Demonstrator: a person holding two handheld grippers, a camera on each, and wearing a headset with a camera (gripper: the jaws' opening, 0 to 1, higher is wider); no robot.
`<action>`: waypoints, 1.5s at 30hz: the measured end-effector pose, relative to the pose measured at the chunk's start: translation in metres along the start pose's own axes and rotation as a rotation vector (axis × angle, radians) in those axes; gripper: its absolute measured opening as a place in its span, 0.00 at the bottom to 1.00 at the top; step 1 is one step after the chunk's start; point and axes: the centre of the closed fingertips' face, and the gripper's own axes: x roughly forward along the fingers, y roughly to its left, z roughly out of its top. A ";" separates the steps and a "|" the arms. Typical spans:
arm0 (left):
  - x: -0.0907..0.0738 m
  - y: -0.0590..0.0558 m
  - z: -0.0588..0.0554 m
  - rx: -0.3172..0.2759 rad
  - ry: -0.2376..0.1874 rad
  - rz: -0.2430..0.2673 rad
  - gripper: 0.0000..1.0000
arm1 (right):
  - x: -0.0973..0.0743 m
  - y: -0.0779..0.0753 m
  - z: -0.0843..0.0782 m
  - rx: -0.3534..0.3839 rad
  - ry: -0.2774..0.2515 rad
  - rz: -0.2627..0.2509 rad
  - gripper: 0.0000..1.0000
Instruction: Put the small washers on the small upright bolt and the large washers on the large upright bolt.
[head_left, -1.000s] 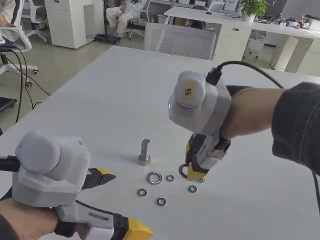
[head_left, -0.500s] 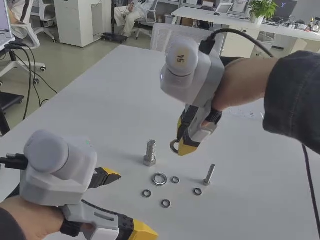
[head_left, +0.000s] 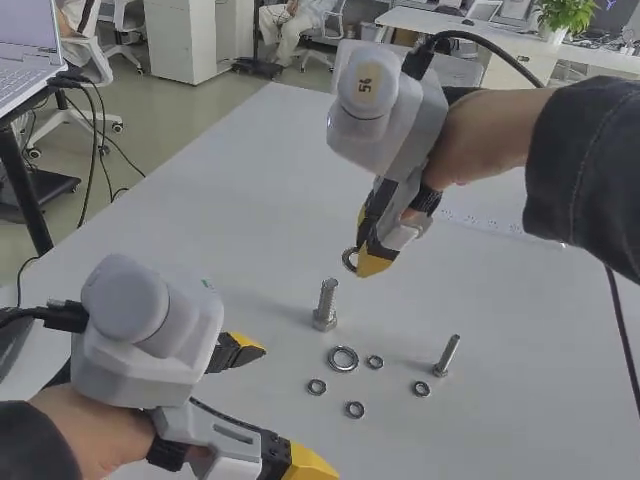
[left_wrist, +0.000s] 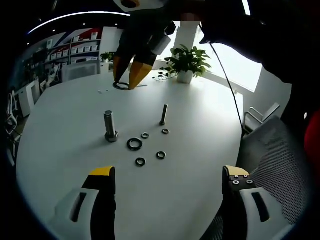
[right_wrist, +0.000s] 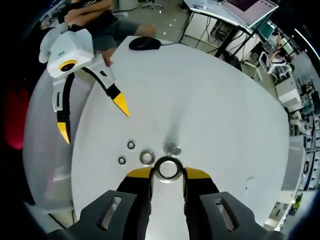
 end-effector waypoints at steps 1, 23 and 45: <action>0.000 0.000 -0.001 0.001 0.003 -0.002 0.88 | 0.001 -0.001 0.002 -0.001 -0.002 0.002 0.24; 0.002 -0.002 -0.006 -0.001 0.020 -0.009 0.88 | 0.040 -0.008 0.013 -0.036 0.015 0.044 0.24; 0.006 -0.004 -0.005 -0.005 0.022 -0.005 0.87 | 0.057 -0.007 0.000 -0.033 0.041 0.068 0.24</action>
